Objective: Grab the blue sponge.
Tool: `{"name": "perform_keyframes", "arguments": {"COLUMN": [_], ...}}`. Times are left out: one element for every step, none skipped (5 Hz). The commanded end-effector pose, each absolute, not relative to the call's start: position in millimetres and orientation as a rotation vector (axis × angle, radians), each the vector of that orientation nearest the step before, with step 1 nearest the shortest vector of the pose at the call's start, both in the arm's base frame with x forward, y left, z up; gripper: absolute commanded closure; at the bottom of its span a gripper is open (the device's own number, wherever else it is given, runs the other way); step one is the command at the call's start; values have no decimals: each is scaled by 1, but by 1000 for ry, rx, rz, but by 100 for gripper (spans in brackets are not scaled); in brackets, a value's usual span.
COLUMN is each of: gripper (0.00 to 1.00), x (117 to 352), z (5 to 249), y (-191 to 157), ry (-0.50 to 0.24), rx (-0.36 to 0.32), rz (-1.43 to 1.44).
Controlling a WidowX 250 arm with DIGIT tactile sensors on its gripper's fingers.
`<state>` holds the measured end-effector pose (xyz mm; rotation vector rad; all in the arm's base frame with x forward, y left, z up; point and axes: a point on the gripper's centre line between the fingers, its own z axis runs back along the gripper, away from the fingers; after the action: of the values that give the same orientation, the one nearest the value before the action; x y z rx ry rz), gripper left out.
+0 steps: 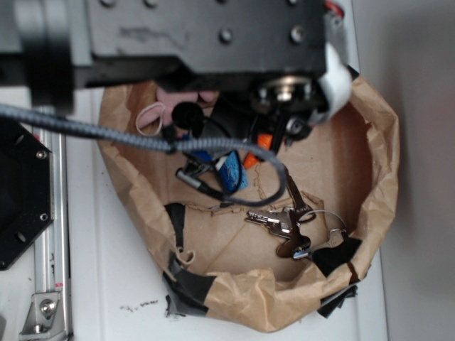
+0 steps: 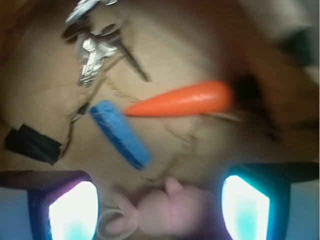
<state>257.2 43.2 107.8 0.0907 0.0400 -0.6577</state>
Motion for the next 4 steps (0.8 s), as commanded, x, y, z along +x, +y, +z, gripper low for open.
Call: {"name": "perform_keyframes", "arguments": {"gripper": [0,0,0,100], "x": [249,251,255,254], "z": [58,19,5,7], "y": [7,21,28,28], "ry": [-41,31,59,58], "rx": [51,90,41,73], "rz": [-830,-829,-856,-825]}}
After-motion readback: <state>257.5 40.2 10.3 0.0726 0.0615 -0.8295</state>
